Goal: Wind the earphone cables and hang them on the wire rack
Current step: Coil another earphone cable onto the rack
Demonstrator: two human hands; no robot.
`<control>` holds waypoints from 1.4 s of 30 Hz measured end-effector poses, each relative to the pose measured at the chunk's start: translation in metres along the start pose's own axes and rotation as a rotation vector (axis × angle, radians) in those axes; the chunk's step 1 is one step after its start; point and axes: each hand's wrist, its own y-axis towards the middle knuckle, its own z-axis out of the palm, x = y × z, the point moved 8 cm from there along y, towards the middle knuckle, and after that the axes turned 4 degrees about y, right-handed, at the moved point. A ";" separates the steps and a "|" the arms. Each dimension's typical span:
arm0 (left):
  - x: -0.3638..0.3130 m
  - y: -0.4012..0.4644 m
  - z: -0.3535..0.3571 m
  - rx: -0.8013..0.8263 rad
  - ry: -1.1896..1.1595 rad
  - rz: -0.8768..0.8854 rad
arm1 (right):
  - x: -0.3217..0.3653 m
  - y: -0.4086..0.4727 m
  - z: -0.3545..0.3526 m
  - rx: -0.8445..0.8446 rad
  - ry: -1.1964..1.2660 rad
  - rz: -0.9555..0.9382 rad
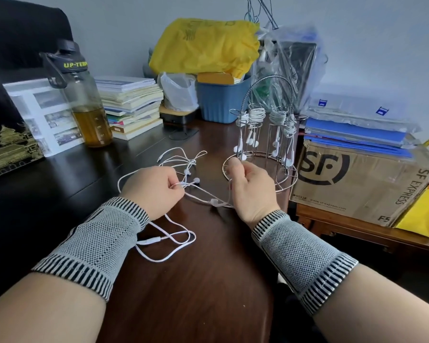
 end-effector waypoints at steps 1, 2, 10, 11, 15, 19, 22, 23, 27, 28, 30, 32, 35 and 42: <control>0.002 0.001 -0.002 -0.021 -0.033 -0.008 | 0.002 -0.001 0.004 0.040 -0.044 -0.010; 0.005 0.002 -0.003 -0.041 -0.068 -0.013 | 0.001 0.001 0.007 0.072 -0.076 -0.007; 0.023 0.009 -0.003 -0.107 -0.110 -0.096 | 0.006 0.036 0.050 0.333 -0.317 0.011; 0.026 0.010 -0.004 -0.122 -0.097 -0.109 | 0.011 0.037 0.059 0.365 -0.384 -0.027; 0.031 0.013 0.002 -0.096 -0.152 -0.123 | 0.018 0.049 0.096 0.482 -0.590 -0.121; 0.035 0.016 0.008 -0.055 -0.112 -0.143 | 0.018 0.048 0.115 0.552 -0.653 -0.231; 0.039 0.018 0.010 -0.058 -0.089 -0.169 | 0.021 0.045 0.124 0.607 -0.734 -0.327; 0.041 0.018 0.010 -0.068 -0.086 -0.180 | 0.023 0.044 0.125 0.623 -0.750 -0.339; 0.044 0.018 0.008 -0.086 -0.059 -0.214 | 0.033 0.041 0.123 0.660 -0.802 -0.380; 0.044 0.018 0.008 -0.082 -0.049 -0.218 | 0.035 0.039 0.122 0.662 -0.809 -0.400; 0.041 0.017 0.008 -0.067 -0.032 -0.211 | 0.037 0.035 0.120 0.679 -0.761 -0.393; 0.038 0.016 0.009 -0.039 -0.011 -0.198 | 0.036 0.033 0.121 0.718 -0.737 -0.370; 0.035 0.016 0.010 -0.009 0.009 -0.186 | 0.037 0.031 0.121 0.713 -0.754 -0.387; 0.038 0.017 0.012 -0.003 0.010 -0.209 | 0.041 0.022 0.104 0.637 -0.812 -0.406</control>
